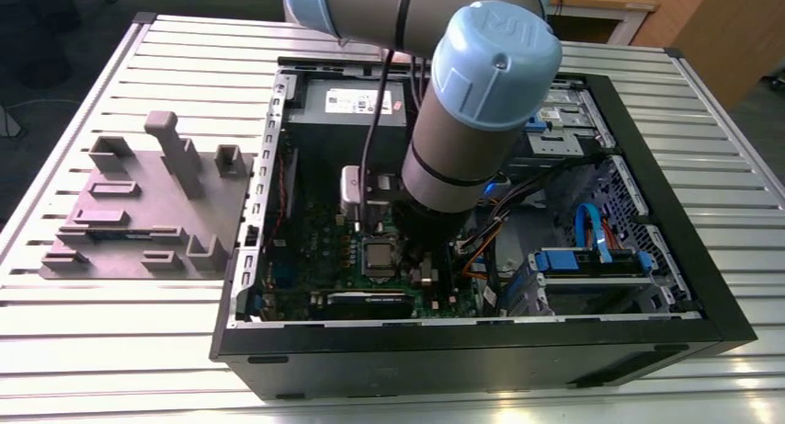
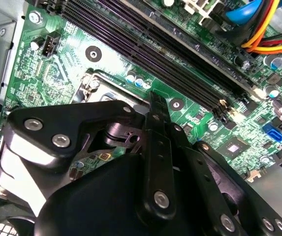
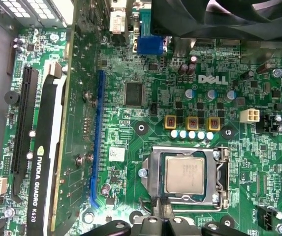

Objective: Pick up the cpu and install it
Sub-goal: 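Install the first cpu locking lever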

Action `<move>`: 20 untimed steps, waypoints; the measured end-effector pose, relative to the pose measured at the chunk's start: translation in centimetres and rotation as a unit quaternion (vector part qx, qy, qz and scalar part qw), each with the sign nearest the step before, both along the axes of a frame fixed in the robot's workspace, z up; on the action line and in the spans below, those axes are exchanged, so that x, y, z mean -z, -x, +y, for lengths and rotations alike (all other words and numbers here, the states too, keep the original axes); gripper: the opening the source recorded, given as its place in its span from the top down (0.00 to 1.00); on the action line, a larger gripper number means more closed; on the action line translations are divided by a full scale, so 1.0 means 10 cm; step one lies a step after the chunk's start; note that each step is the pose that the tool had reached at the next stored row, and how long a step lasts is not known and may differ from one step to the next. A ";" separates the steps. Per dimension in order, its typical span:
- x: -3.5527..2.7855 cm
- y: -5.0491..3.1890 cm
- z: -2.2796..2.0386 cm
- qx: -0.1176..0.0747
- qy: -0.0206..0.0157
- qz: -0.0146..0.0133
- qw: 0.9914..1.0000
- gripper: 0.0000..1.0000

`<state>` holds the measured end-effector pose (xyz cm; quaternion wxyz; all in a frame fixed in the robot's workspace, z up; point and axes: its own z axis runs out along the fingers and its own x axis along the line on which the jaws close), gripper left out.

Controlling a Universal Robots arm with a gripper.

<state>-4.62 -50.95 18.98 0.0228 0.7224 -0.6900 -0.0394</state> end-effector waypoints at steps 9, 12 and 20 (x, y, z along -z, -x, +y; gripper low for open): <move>0.030 -0.043 0.000 -0.003 0.000 0.000 1.000 0.90; 0.036 -0.049 -0.001 -0.005 0.000 0.000 1.000 0.90; -0.090 -0.051 0.000 -0.006 -0.001 0.000 1.000 0.90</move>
